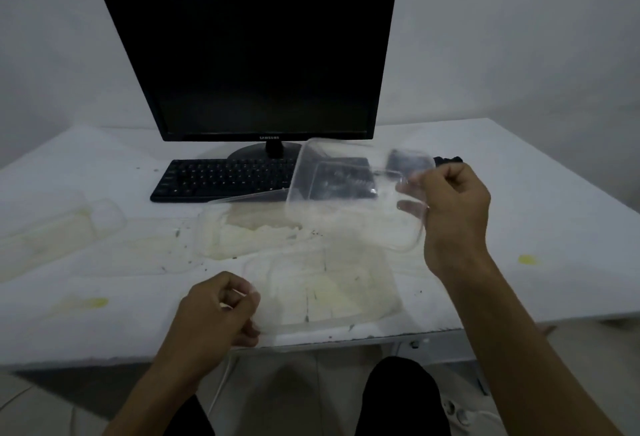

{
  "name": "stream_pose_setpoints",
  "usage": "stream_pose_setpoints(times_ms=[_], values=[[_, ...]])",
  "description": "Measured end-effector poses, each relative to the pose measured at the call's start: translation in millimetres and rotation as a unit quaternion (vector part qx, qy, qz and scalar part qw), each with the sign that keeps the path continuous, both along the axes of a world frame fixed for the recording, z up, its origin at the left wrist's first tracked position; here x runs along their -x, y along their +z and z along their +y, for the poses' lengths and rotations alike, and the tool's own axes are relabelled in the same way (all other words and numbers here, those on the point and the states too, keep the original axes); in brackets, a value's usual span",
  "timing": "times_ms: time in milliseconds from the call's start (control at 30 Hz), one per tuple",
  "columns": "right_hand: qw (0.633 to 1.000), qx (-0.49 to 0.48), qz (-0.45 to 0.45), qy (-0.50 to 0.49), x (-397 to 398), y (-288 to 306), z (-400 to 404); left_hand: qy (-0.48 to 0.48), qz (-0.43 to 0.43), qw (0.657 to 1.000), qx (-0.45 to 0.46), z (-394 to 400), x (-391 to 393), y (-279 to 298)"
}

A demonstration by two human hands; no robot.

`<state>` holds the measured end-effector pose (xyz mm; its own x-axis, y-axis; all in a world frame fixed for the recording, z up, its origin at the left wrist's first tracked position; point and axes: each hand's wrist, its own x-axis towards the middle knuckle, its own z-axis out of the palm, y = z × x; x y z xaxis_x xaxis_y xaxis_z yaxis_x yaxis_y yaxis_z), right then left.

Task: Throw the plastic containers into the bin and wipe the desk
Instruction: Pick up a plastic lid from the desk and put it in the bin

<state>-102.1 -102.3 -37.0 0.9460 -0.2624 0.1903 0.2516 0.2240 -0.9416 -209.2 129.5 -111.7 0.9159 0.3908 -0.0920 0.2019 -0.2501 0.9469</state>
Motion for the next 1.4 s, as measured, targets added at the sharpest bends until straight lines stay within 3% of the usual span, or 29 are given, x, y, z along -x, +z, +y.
stream_pose_setpoints(times_ms=[133,233,333,567,867,1133,1400], values=[[0.99,-0.088,0.105,0.034,2.3,-12.4,3.1,-0.023,0.0,1.0,-0.014,3.8,2.8,2.1],[0.987,-0.059,0.141,0.042,5.6,-18.2,5.5,-0.005,-0.03,0.997,-0.066,8.8,2.3,8.1],[0.99,-0.006,0.14,0.033,12.6,-26.4,7.4,0.014,-0.046,0.999,-0.018,14.6,-3.9,15.0],[0.985,0.113,0.127,-0.021,23.1,-42.1,14.4,-0.005,0.029,0.997,0.073,14.2,-13.3,20.3],[0.975,0.166,0.149,-0.011,23.4,-63.2,23.3,-0.019,0.007,1.0,0.021,5.6,-10.0,13.5],[0.963,0.246,0.11,-0.027,24.1,-68.6,22.6,-0.019,0.007,0.999,-0.046,4.9,-14.7,7.2],[0.947,0.3,0.115,-0.029,20.6,-73.3,18.8,-0.015,0.001,0.998,-0.053,1.5,-15.2,6.1]])
